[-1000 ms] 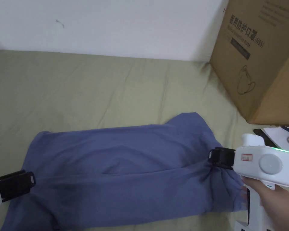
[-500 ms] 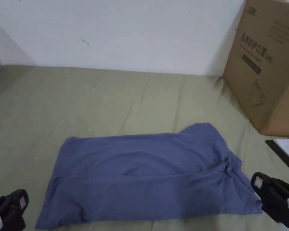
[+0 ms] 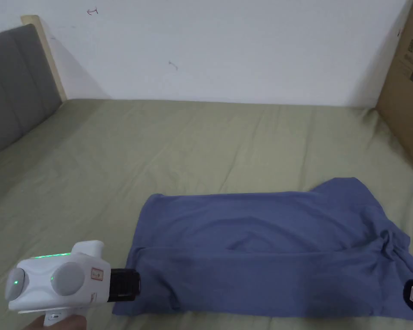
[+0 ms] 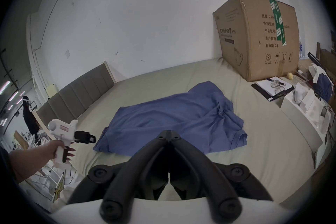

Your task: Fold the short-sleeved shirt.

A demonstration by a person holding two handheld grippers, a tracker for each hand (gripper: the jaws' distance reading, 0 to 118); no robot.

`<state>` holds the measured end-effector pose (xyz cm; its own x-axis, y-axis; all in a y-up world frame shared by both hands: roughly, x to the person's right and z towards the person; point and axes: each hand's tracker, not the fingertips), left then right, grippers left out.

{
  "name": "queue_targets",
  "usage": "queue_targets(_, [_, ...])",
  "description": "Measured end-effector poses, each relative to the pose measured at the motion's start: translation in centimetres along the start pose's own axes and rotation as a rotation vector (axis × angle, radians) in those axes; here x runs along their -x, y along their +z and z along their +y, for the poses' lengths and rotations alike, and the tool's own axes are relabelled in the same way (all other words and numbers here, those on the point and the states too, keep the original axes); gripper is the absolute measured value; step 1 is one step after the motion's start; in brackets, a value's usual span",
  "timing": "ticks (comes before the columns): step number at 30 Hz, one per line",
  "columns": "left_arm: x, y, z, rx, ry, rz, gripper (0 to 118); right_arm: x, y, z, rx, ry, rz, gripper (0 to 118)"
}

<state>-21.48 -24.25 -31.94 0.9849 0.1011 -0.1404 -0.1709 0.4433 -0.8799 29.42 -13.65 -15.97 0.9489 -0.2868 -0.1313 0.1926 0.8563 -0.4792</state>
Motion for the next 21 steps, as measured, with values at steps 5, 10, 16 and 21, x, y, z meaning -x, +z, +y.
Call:
queue_targets(5, [-1.1, -4.8, -0.7, 0.166, 0.002, 0.064, 113, -0.5, -1.2, -0.9, 0.061, 0.014, -0.016, 0])
queue_targets(10, [-3.7, -2.0, -1.1, 0.063, -0.042, 0.109, 90, -1.1, -2.0, -1.5, 0.088, 0.01, -0.025, 0])
queue_targets(16, [-2.5, -1.2, -0.7, 0.054, -0.07, -0.022, 5, -2.2, -1.5, -0.5, 0.019, -0.07, -0.026, 0])
queue_targets(21, [-0.7, 1.7, 0.5, -0.083, 0.025, -0.086, 4, -7.6, -2.5, 4.3, -0.04, -0.2, -0.125, 0])
